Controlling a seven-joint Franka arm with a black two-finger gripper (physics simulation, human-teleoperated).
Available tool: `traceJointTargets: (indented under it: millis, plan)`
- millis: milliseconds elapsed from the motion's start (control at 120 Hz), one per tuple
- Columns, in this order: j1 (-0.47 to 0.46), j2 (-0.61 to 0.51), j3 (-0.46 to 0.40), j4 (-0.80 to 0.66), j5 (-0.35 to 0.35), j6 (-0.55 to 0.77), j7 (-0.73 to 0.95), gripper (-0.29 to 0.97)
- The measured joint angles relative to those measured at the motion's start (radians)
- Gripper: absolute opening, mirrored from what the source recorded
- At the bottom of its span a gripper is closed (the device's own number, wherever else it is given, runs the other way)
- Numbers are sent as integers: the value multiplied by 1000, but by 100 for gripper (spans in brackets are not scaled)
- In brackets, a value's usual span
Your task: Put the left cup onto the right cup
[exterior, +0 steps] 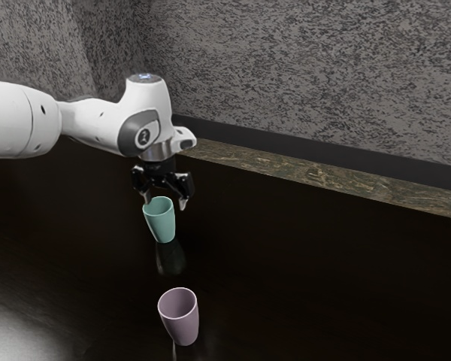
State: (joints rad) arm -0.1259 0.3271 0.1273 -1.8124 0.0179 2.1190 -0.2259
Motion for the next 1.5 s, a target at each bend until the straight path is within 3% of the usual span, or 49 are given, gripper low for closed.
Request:
traceJointTargets:
  millis: [1008, 1100, 1308, 1500]
  plan:
    - [17, 128, 0, 39, -28, 118, 12, 67]
    - [17, 129, 1, 39, -29, 122, 11, 57]
    - [17, 129, 2, 39, -32, 134, 8, 13]
    - [17, 128, 2, 39, -29, 139, 7, -3]
